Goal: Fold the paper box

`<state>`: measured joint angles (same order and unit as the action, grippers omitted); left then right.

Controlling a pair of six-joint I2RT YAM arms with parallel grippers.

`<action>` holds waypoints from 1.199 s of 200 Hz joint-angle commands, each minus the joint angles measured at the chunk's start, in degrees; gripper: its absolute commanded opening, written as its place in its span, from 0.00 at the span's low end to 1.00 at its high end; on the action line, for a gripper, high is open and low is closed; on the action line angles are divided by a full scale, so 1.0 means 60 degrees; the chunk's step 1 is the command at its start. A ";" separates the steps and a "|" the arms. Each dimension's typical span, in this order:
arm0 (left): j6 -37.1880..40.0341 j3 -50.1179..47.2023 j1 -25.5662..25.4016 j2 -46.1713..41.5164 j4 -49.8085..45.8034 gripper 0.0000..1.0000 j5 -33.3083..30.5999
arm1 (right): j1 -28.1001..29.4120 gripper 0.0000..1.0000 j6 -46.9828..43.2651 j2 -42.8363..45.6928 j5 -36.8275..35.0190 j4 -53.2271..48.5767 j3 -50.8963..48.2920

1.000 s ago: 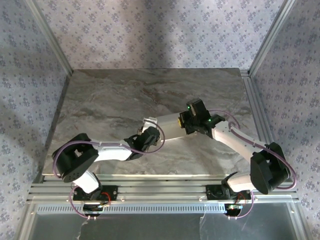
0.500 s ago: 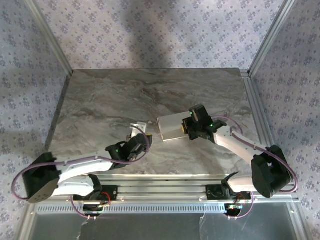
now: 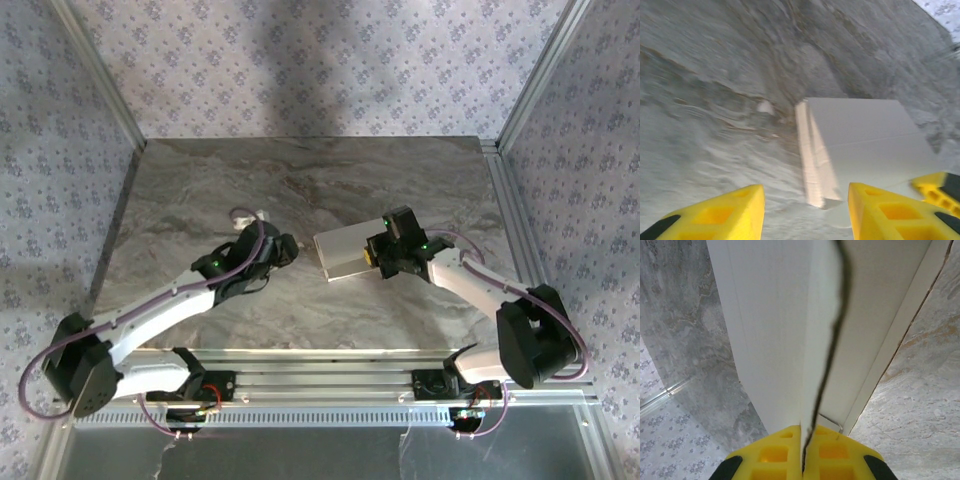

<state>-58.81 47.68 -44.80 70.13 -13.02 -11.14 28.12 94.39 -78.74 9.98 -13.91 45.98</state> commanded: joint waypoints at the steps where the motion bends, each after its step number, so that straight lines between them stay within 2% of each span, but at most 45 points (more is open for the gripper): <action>1: -0.1789 0.0512 0.0262 0.0890 0.0741 0.53 0.1670 | -0.0066 0.00 -0.0403 -0.0167 0.0196 -0.0278 0.0237; 23: -0.2499 0.1104 0.0573 0.2130 0.1244 0.56 0.2823 | -0.0104 0.00 -0.0455 -0.0192 0.0255 -0.0401 0.0262; 49: -0.2522 0.1773 0.0658 0.3266 0.0948 0.57 0.3647 | -0.0209 0.00 -0.0483 -0.0293 0.0356 -0.0359 0.0339; 89: -0.2562 0.2057 0.0697 0.4176 0.1183 0.56 0.4405 | -0.0309 0.00 -0.0615 -0.0572 0.0545 -0.0469 0.0665; 128: -0.2818 0.1872 0.0712 0.4509 0.1553 0.56 0.4686 | -0.0325 0.00 -0.0601 -0.0658 0.0605 -0.0433 0.0691; 159: -0.2943 0.1932 0.0703 0.4801 0.1894 0.50 0.4810 | -0.0324 0.00 -0.0602 -0.0621 0.0651 -0.0442 0.0677; 201: -0.3000 0.1700 0.0707 0.4836 0.2119 0.32 0.4782 | -0.0309 0.00 -0.0631 -0.0617 0.0651 -0.0374 0.0618; 240: -0.2927 0.1545 0.0700 0.4872 0.2106 0.22 0.4654 | -0.0351 0.00 -0.0714 -0.0633 0.0695 -0.0356 0.0435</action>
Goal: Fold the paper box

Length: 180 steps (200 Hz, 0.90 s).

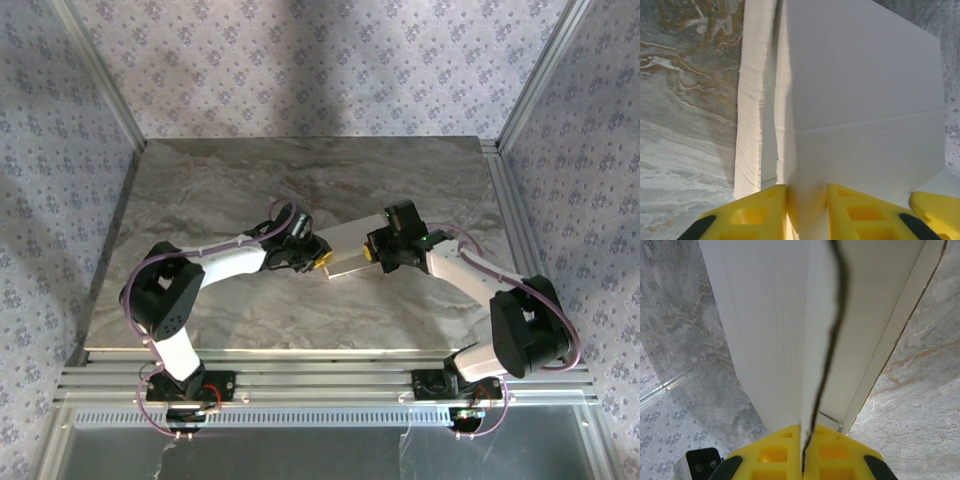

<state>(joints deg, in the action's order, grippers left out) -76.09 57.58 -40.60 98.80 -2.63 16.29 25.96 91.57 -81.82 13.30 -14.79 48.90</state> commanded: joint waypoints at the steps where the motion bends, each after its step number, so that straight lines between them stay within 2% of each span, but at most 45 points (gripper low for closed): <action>1: -0.0032 -0.0105 0.0007 0.0089 0.0363 0.22 0.0082 | 0.0010 0.00 -0.0246 -0.0119 0.0142 -0.0198 -0.0059; 88: 0.0881 0.0027 0.0130 -0.0076 -0.0901 0.28 -0.0064 | -0.0326 0.00 -0.0977 -0.0379 0.0273 -0.0015 -0.0635; 148: 0.0894 0.0185 0.0145 0.0128 -0.0710 0.23 0.0008 | -0.0371 0.00 -0.1190 -0.0630 0.0389 -0.0038 -0.0621; 180: 0.1172 0.0384 0.0146 0.0031 -0.1131 0.23 -0.0119 | -0.0422 0.00 -0.1317 -0.0740 0.0389 -0.0195 -0.0663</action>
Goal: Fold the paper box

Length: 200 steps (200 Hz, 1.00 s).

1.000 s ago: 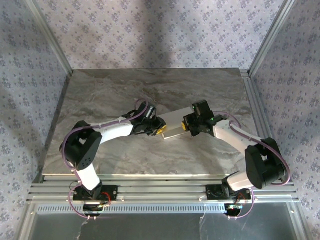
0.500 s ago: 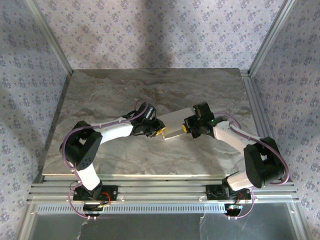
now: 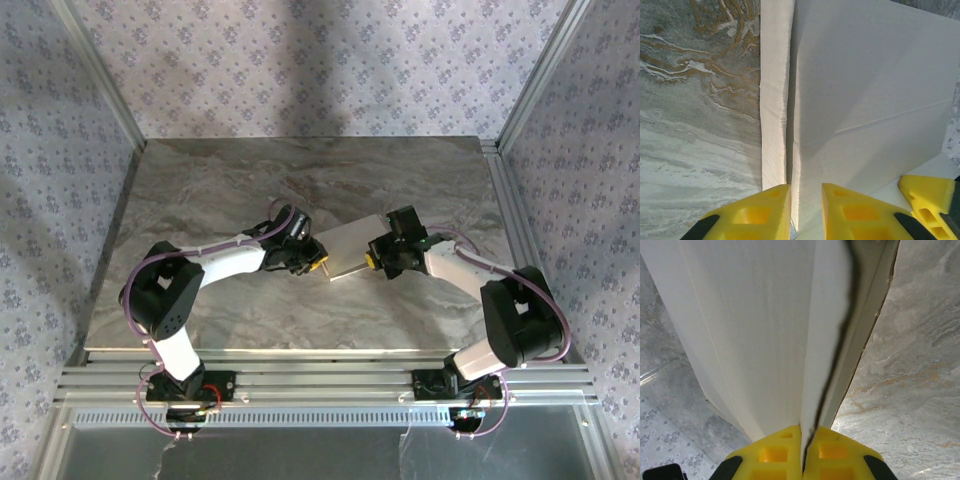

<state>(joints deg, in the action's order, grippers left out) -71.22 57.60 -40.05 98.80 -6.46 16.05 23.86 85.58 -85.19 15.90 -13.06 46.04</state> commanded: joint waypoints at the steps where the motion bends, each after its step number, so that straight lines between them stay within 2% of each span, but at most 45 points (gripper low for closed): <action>1: 0.0380 0.0385 0.0055 0.0029 -0.0514 0.23 -0.0088 | -0.0076 0.00 -0.0326 -0.0183 -0.0044 -0.0486 -0.0187; 52: 0.0608 0.0565 0.0051 0.0332 -0.0807 0.28 0.0048 | -0.0109 0.00 -0.0539 -0.0523 0.0032 -0.0976 0.0044; 99: 0.0885 0.0779 -0.0005 0.0820 -0.0932 0.27 0.0073 | -0.0087 0.00 -0.0726 -0.0699 0.0077 -0.1419 0.0413; 123: 0.1048 0.0850 -0.0065 0.0946 -0.1135 0.26 -0.0092 | -0.0108 0.16 -0.1014 -0.0603 0.0002 -0.1941 0.0723; 161: 0.1400 0.1110 -0.0122 0.1052 -0.1722 0.22 -0.0373 | -0.0247 0.54 -0.1764 -0.0080 -0.0334 -0.3194 0.1489; 174: 0.1544 0.1190 -0.0121 0.1065 -0.1897 0.19 -0.0472 | -0.0486 0.59 -0.2034 0.0247 -0.0353 -0.3377 0.1567; 200: 0.1765 0.1321 -0.0122 0.1038 -0.2204 0.17 -0.0695 | -0.1368 0.60 -0.2578 0.0926 -0.0163 -0.3514 0.1556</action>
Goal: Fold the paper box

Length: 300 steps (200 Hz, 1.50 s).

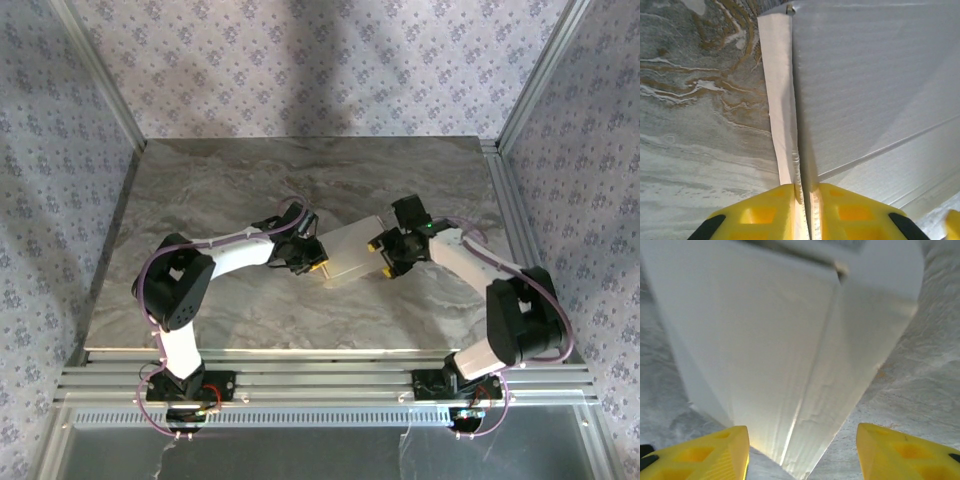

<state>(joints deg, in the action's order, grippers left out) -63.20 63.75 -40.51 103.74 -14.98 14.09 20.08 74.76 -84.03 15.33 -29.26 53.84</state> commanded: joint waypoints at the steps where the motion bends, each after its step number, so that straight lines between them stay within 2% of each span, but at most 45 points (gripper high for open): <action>1: 0.0434 0.0301 -0.0053 0.0215 -0.0799 0.17 -0.0369 | -0.0760 0.60 -0.0795 0.0763 -0.0059 -0.0819 0.0255; 26: 0.0688 0.0583 -0.0045 0.0257 -0.1107 0.17 -0.0508 | -0.1661 0.59 -0.1421 0.1150 0.0175 -0.1273 0.0345; 49: 0.0951 0.0892 -0.0048 0.0313 -0.1428 0.17 -0.0639 | -0.2261 0.48 -0.2452 0.1004 0.0404 -0.0777 0.0422; 68: 0.1099 0.1076 -0.0034 0.0385 -0.1644 0.17 -0.0709 | -0.2335 0.36 -0.3674 0.0175 0.0649 -0.0710 0.0893; 78: 0.1142 0.1115 -0.0045 0.0417 -0.1676 0.17 -0.0720 | -0.2281 0.34 -0.4212 -0.0343 0.0867 -0.0820 0.1156; 96: 0.1198 0.1138 -0.0043 0.0463 -0.1721 0.17 -0.0700 | -0.2191 0.37 -0.4950 -0.0986 0.1221 -0.0951 0.1258; 127: 0.1346 0.1193 -0.0042 0.0492 -0.1878 0.17 -0.0791 | -0.2051 0.47 -0.6123 -0.1783 0.1062 -0.1115 0.1595; 146: 0.1433 0.1242 -0.0044 0.0550 -0.1932 0.17 -0.0795 | -0.1909 0.49 -0.6824 -0.2365 0.1270 -0.1115 0.1934; 180: 0.1576 0.1365 -0.0044 0.0610 -0.2065 0.17 -0.0801 | -0.1725 0.55 -0.7274 -0.2429 0.1066 -0.1052 0.2137; 203: 0.1652 0.1455 -0.0043 0.0636 -0.2160 0.17 -0.0844 | -0.1743 0.54 -0.7357 -0.2511 0.1105 -0.0990 0.1905; 234: 0.1708 0.1469 -0.0030 0.0644 -0.2205 0.17 -0.0857 | -0.1732 0.43 -0.7534 -0.3135 0.1170 -0.1015 0.1771; 257: 0.1744 0.1448 -0.0025 0.0665 -0.2230 0.16 -0.0868 | -0.1663 0.26 -0.7524 -0.3222 0.1047 -0.0939 0.1712; 281: 0.1786 0.1429 -0.0007 0.0688 -0.2220 0.17 -0.0870 | -0.1574 0.13 -0.7510 -0.3294 0.0738 -0.1220 0.1778; 300: 0.1811 0.1419 0.0007 0.0690 -0.2192 0.16 -0.0855 | -0.1574 0.10 -0.7484 -0.3262 0.0741 -0.1222 0.1678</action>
<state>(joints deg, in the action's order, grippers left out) -53.45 71.44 -40.49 107.07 -25.98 9.30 9.91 29.93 -102.52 21.91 -34.15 64.82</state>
